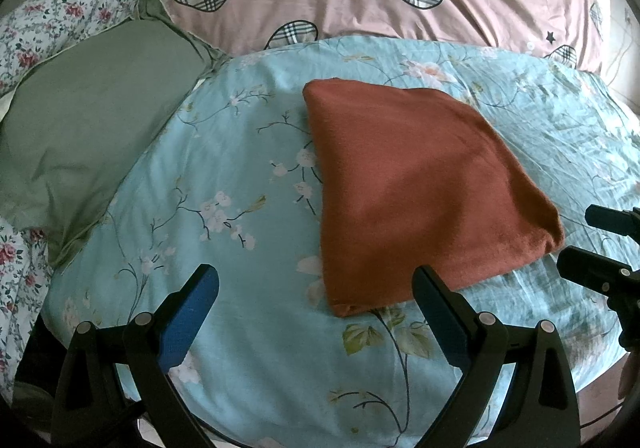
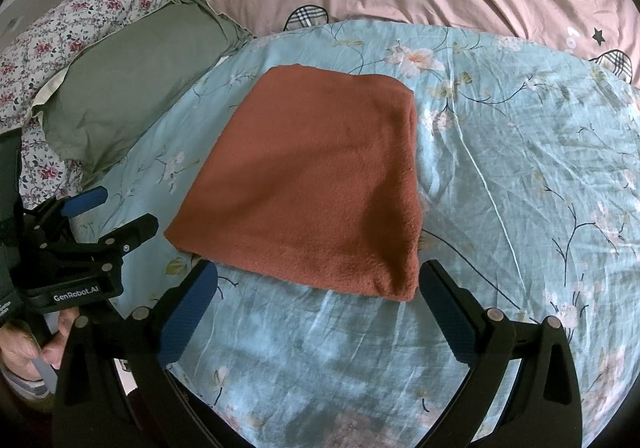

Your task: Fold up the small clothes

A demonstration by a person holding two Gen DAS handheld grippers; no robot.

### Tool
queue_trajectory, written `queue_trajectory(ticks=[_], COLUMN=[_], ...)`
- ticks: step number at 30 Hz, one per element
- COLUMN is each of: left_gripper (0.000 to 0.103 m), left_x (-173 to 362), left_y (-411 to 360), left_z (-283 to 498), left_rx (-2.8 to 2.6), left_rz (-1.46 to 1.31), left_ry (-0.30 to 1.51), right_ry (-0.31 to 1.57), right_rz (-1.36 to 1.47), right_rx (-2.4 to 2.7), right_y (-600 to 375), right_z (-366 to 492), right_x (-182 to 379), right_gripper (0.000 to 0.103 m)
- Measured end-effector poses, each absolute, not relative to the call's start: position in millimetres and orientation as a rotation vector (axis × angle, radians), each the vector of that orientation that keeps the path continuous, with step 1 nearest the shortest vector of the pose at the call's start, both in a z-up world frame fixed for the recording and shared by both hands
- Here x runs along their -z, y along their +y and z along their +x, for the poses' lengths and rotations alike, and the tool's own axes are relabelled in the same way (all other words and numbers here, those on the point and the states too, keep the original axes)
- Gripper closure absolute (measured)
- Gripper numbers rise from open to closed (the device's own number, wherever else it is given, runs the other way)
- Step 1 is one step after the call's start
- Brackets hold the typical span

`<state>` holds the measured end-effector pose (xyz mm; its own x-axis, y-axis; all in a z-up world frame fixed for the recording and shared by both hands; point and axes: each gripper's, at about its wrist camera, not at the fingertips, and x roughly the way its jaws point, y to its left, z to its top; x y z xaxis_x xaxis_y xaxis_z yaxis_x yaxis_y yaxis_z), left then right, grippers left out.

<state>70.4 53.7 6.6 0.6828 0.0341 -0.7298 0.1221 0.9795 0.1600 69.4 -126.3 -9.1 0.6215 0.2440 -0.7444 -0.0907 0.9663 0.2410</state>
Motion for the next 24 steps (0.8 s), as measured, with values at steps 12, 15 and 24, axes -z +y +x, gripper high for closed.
queue_trajectory(ticks=[12, 15, 24], left_gripper=[0.005, 0.005, 0.005], left_x=[-5.9, -5.5, -4.8], left_y=[50.5, 49.9, 48.6], left_z=[68.8, 68.7, 69.1], left_rx=[0.053, 0.055, 0.059], left_rz=[0.201, 0.202, 0.204], left_ry=[0.818, 0.818, 0.819], right_ry=[0.88, 0.877, 0.876], right_rz=[0.187, 0.187, 0.192], right_rx=[-0.195, -0.194, -0.193], right_y=[-126.2, -124.6, -125.8], right_z=[69.8, 68.7, 69.5], right_x=[9.3, 9.0, 8.4], right_gripper=[0.002, 0.002, 0.002])
